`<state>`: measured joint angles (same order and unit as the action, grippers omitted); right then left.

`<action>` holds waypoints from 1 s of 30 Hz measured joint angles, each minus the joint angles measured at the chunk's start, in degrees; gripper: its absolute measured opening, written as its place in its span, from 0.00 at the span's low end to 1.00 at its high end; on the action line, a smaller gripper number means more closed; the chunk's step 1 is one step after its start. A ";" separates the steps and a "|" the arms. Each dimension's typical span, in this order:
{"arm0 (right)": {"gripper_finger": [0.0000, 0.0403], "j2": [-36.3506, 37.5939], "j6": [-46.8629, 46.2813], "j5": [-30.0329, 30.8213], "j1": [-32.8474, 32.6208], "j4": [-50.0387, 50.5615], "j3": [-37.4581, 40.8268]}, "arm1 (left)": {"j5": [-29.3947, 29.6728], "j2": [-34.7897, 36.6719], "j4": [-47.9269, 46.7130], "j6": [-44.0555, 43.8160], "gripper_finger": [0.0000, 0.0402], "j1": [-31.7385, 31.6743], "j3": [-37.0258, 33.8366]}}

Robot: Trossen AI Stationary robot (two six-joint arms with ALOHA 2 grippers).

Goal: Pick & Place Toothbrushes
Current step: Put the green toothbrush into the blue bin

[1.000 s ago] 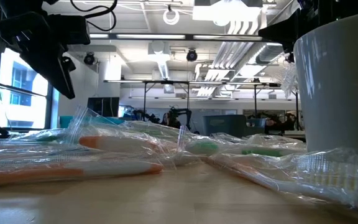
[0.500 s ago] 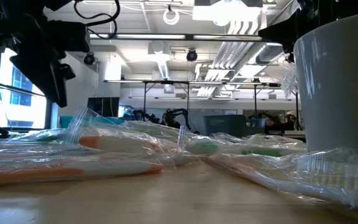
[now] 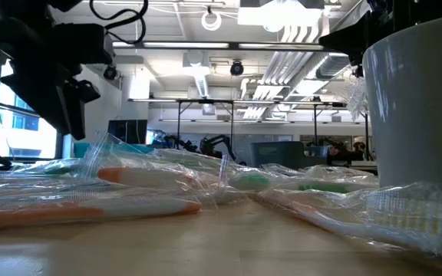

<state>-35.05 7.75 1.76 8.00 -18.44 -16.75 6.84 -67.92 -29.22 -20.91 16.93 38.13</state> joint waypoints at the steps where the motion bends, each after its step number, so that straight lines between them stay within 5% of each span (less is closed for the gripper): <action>1: 0.01 0.02 0.00 0.00 -0.01 -0.03 0.00 | 0.51 -0.24 -0.47 -0.19 0.39 0.60 0.00; 30: 0.01 0.01 -0.62 0.01 -0.01 0.28 0.00 | 1.61 -2.86 -0.89 -3.42 0.39 2.23 -0.09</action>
<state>-35.04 7.13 1.77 7.99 -18.15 -16.75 8.45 -70.78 -30.11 -24.32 19.16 38.04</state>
